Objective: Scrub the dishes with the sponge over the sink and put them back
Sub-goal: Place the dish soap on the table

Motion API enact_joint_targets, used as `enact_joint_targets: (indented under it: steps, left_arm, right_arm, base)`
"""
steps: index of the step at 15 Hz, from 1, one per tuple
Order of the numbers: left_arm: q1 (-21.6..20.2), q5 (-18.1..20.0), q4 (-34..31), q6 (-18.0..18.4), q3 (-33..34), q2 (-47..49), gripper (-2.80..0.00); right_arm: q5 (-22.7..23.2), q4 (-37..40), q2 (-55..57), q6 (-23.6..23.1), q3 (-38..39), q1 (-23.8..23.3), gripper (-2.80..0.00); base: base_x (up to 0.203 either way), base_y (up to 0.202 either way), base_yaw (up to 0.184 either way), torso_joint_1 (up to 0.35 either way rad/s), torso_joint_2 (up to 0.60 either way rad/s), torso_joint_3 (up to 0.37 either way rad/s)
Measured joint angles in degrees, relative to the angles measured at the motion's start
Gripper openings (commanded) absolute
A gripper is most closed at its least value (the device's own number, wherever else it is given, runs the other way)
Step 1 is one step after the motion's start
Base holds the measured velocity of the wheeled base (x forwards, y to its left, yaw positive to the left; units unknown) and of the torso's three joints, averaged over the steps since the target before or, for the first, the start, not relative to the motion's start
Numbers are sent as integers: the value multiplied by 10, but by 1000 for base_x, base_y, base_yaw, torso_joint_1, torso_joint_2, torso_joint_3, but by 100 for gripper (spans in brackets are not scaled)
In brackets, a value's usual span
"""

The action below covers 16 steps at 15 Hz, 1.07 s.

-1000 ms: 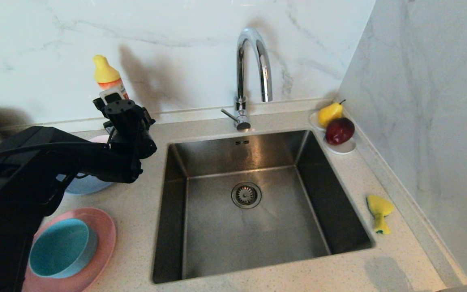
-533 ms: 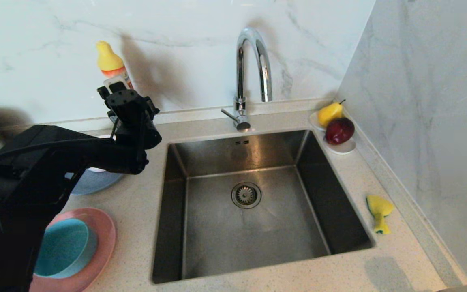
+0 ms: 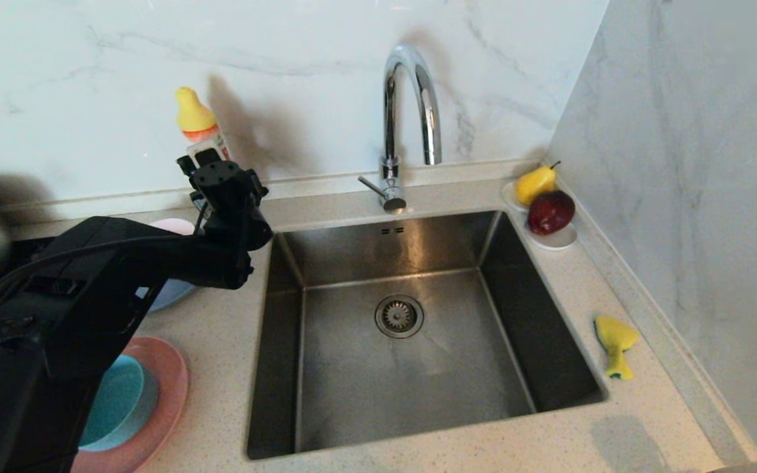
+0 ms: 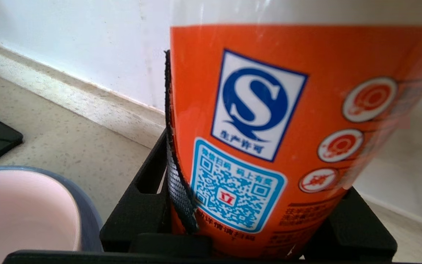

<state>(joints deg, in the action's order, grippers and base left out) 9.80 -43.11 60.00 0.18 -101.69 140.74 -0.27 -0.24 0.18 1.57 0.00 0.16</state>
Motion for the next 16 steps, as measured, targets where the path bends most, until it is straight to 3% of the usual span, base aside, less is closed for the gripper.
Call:
enact_joint_targets:
  steps: [16]
  left_arm:
    - [-20,0,-8,3,-37,44,-280]
  right_arm:
    - [0,0,0,0,0,0,-280]
  base:
    - [0,0,0,0,0,0]
